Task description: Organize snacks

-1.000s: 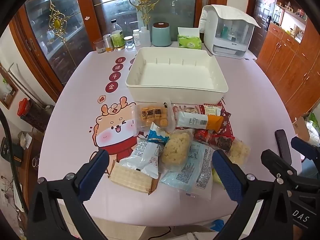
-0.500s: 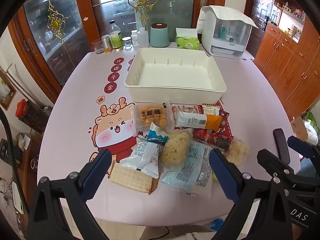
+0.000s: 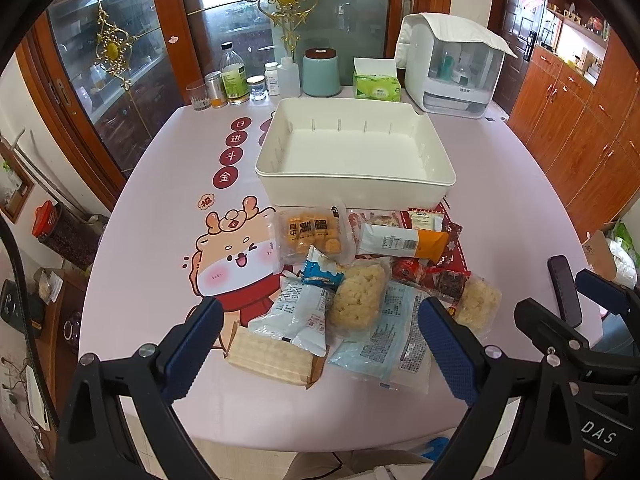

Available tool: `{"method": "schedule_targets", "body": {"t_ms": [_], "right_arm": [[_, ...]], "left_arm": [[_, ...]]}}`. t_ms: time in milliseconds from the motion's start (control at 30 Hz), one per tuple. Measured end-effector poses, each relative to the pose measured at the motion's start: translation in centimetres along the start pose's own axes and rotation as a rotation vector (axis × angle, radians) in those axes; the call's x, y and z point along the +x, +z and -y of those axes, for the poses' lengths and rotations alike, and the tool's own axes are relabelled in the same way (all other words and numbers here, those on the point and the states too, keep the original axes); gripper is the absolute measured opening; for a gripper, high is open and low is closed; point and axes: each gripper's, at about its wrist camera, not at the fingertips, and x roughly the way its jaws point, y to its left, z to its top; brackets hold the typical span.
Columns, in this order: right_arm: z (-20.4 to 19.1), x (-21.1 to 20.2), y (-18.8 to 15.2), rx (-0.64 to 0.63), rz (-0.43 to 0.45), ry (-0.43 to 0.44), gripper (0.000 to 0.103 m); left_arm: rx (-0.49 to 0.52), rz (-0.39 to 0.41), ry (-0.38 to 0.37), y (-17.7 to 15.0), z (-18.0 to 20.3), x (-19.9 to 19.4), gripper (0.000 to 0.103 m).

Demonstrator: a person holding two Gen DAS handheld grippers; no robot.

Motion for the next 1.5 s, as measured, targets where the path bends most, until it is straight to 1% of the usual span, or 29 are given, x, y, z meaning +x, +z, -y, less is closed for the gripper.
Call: {"method": "schedule_targets", "body": {"t_ms": [167,300,467,700,967,1200,1367,1500], "right_arm": [[-0.4,-0.1,0.0,-0.003,0.002,0.001,0.087],[-0.7,-0.1,0.1,-0.004,-0.001,0.004,0.087],[-0.7,-0.1,0.1,-0.004,-0.001,0.005,0.087],[-1.3,-0.1,0.2,-0.006,0.004,0.006,0.087],[-1.8,-0.4,0.6,-0.01,0.017,0.013,0.087],[-1.5,-0.2,1.0,-0.004,0.026,0.024,0.086],[-1.1,-0.1,1.6,-0.008,0.051,0.0,0.086],[-1.0,0.5,2.0,-0.012,0.039,0.022,0.085]], "left_arm": [[-0.003,-0.005,0.0,0.2,-0.2,0.1,0.097],[-0.004,-0.001,-0.005,0.1,-1.1,-0.2,0.097],[-0.004,-0.001,-0.005,0.1,-1.1,-0.2,0.097],[0.001,0.016,0.006,0.1,-1.7,-0.5,0.097],[0.012,0.039,-0.002,0.4,-1.9,-0.8,0.098],[-0.01,0.044,-0.034,1.2,-4.1,-0.7,0.098],[0.006,0.056,-0.009,1.5,-6.0,-0.3,0.098],[0.016,0.059,-0.006,1.2,-7.7,0.4,0.098]]}}
